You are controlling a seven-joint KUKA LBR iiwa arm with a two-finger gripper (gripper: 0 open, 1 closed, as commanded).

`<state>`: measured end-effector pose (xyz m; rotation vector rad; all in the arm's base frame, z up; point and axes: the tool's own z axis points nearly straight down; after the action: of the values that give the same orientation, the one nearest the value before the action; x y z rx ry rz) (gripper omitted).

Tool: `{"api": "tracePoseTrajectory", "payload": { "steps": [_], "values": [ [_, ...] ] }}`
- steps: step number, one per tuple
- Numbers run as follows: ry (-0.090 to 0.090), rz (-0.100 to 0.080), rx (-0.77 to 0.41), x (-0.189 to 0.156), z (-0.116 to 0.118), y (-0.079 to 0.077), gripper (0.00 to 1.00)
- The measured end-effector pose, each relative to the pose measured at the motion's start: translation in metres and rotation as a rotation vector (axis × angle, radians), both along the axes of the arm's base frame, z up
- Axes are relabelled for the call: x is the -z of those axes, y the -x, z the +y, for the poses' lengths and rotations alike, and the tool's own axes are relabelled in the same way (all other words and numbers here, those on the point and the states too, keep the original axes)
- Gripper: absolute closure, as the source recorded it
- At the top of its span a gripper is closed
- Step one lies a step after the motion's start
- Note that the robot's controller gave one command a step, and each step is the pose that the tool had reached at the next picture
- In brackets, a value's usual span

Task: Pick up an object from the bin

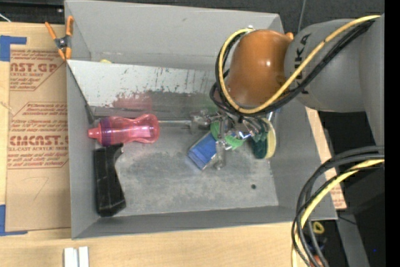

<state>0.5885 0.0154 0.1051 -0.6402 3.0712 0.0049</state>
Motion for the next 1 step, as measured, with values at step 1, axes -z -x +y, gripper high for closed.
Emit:
{"api": "tracePoseTrajectory", "payload": {
  "steps": [1],
  "values": [
    [0.001,0.009,0.136,0.0300,-0.0101,0.0093,0.00]
  ]
}}
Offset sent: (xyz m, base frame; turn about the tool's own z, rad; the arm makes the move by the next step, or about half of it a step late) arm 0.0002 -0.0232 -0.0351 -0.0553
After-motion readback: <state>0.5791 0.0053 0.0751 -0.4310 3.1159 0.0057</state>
